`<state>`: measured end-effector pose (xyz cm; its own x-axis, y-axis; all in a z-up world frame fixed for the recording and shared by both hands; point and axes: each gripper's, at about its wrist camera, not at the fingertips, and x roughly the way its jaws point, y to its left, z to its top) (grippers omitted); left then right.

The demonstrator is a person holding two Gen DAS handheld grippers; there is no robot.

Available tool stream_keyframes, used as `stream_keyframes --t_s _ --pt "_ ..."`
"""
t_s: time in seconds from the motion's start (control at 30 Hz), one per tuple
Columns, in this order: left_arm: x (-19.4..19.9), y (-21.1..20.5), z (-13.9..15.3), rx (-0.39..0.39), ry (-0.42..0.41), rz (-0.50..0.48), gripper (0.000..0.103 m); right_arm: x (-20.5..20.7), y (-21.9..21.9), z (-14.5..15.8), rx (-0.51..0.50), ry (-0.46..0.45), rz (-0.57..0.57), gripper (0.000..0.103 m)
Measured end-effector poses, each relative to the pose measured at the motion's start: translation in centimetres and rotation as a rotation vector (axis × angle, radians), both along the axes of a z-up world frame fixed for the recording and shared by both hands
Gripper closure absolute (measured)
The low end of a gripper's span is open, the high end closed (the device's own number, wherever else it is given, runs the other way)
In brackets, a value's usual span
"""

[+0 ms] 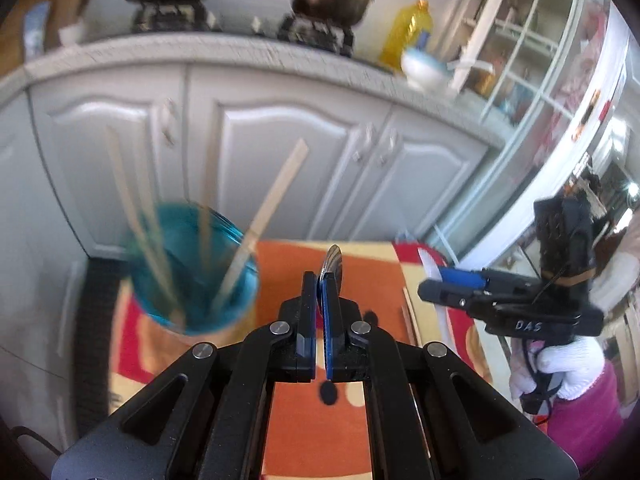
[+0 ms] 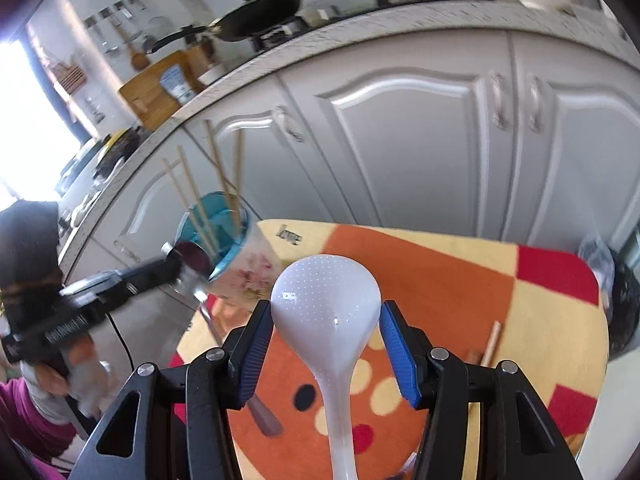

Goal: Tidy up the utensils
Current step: 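Lift both spoons and carry them above the floral cup with both tools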

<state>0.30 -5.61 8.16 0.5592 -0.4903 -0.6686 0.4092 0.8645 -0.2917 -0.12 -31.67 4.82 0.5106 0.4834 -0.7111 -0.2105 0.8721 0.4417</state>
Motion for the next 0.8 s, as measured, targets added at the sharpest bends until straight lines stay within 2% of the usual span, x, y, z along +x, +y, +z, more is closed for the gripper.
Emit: stream_keyframes --t_s 0.23,0.33,0.43,0.6,0.73,0.8 --pt "1.0 6.3 6.6 0.047 -0.180 0.133 0.102 1.8 3.9 2.9 0.035 -0.071 0.056 0.050" --pt "2.2 8.1 7.3 0.064 -0.216 0.195 0.102 3.1 6.5 3.8 0.056 -0.095 0.096 0.050" --pt "3.2 9.2 7.2 0.085 -0.245 0.238 0.102 4.6 9.7 4.9 0.064 -0.126 0.145 0.050" --pt "4.3 9.9 6.0 0.162 -0.307 0.301 0.102 7.6 13.6 5.6 0.107 -0.164 0.178 0.050" --pt "4.8 9.8 4.3 0.218 -0.337 0.328 0.102 9.8 16.2 4.8 0.142 -0.228 0.182 0.050" --pt "5.0 9.6 3.5 0.221 -0.327 0.329 0.102 10.7 17.2 3.7 0.170 -0.223 0.181 0.050"
